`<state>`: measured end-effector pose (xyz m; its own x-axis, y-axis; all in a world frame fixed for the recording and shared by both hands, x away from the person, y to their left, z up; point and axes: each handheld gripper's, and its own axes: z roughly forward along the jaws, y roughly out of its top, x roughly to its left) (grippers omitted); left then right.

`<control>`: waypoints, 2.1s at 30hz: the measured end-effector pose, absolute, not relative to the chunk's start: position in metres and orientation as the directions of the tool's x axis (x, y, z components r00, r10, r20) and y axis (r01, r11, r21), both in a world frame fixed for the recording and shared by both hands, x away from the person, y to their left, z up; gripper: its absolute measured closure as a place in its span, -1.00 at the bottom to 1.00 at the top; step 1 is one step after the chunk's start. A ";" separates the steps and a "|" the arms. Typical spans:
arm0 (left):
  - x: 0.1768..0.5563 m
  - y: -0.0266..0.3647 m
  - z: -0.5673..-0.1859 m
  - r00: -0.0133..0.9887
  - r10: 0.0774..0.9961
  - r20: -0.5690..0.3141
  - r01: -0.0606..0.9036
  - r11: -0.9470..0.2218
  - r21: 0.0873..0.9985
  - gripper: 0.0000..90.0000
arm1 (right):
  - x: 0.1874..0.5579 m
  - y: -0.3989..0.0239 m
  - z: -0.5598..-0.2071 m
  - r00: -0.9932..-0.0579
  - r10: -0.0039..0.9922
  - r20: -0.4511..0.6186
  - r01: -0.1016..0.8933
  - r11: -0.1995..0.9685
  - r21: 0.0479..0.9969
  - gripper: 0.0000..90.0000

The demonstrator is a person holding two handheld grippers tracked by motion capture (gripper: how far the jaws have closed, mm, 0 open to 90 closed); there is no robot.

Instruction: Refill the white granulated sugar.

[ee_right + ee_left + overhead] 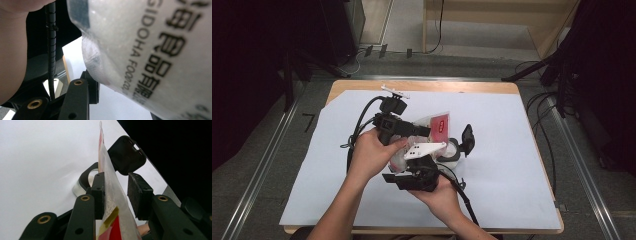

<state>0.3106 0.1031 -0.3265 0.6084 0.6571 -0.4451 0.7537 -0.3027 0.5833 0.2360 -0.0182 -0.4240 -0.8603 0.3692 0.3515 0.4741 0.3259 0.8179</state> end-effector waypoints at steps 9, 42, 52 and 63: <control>0.311 0.103 -0.327 0.615 0.655 -0.439 0.747 -0.305 0.591 0.53 | 0.237 -0.019 -0.425 -0.865 0.375 0.334 0.462 0.331 0.823 0.41; 0.310 0.102 -0.327 0.614 0.659 -0.434 0.745 -0.303 0.594 0.54 | 0.237 -0.018 -0.425 -0.864 0.377 0.332 0.461 0.331 0.824 0.41; 0.307 0.104 -0.323 0.619 0.666 -0.416 0.730 -0.293 0.617 0.55 | 0.238 -0.018 -0.423 -0.868 0.379 0.321 0.451 0.332 0.828 0.41; 0.309 0.106 -0.325 0.606 0.682 -0.408 0.737 -0.289 0.611 0.55 | 0.240 -0.013 -0.425 -0.872 0.364 0.328 0.452 0.337 0.826 0.41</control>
<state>0.3087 0.1064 -0.3248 0.6064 0.6824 -0.4082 0.7369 -0.2895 0.6108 0.2400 -0.0134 -0.4252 -0.8718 0.3639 0.3280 0.4516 0.3372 0.8261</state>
